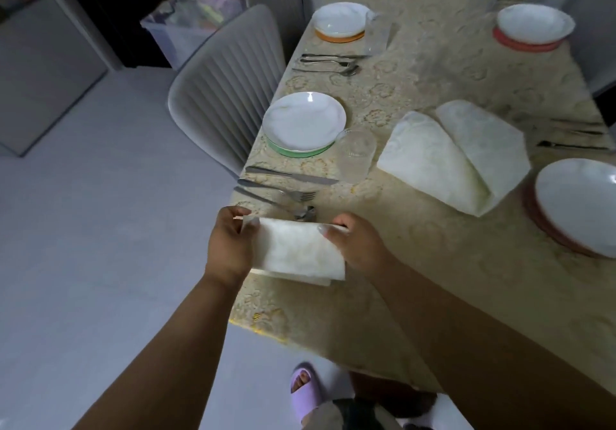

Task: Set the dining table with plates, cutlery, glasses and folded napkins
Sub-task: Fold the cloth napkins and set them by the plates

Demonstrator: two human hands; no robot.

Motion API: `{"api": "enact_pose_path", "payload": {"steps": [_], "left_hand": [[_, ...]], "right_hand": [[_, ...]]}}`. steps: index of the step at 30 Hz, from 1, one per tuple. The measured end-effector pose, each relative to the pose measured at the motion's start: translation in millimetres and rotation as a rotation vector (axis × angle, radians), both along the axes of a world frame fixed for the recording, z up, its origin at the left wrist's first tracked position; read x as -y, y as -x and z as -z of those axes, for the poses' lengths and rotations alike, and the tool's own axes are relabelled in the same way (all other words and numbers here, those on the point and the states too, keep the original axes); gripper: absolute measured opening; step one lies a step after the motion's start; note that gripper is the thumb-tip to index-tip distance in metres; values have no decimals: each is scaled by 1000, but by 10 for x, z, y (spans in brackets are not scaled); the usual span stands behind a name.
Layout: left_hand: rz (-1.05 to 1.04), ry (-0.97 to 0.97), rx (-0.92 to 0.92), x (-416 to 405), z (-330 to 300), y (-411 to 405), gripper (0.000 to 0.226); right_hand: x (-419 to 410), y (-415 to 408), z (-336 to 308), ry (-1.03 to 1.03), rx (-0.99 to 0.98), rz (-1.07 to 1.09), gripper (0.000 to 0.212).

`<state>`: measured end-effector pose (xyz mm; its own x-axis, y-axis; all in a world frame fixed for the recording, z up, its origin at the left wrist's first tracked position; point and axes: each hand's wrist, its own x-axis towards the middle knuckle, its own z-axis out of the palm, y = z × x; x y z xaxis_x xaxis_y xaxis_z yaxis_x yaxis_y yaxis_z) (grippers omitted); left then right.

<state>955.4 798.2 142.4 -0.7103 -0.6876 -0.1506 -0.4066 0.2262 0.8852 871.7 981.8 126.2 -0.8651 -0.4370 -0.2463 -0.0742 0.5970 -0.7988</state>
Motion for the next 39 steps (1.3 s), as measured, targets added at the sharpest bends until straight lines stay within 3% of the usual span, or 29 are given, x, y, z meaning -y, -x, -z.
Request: {"api": "enact_pose_path", "payload": {"steps": [5,8,12,15,18,21,31,39], "left_hand": [[73,108,94,190,283,63,23],[155,168,188,226,440,77,29],[308,828,168,205,512,92,33],[698,1004,103,78,583,84,44],[883,1023,221,107,803,35,56],[908,989,243,132,882,10,59],[893,904,208,224,905,8,66],[798,821,233,345,945,113,62]], "right_hand": [[206,32,237,-105,-71,27,43],[221,9,369,-155,-113,42,28],[280,-54,461,-276,-184,60,29],[297,-68,445,-366,-214,34,29],[387,-128,394,-628,-482,39,27],[551,-280,468,-620,-671,47,25],[499,-405,755,-587,-487,-30,70],[520,-380,761,-576,-420,-31,75]]}}
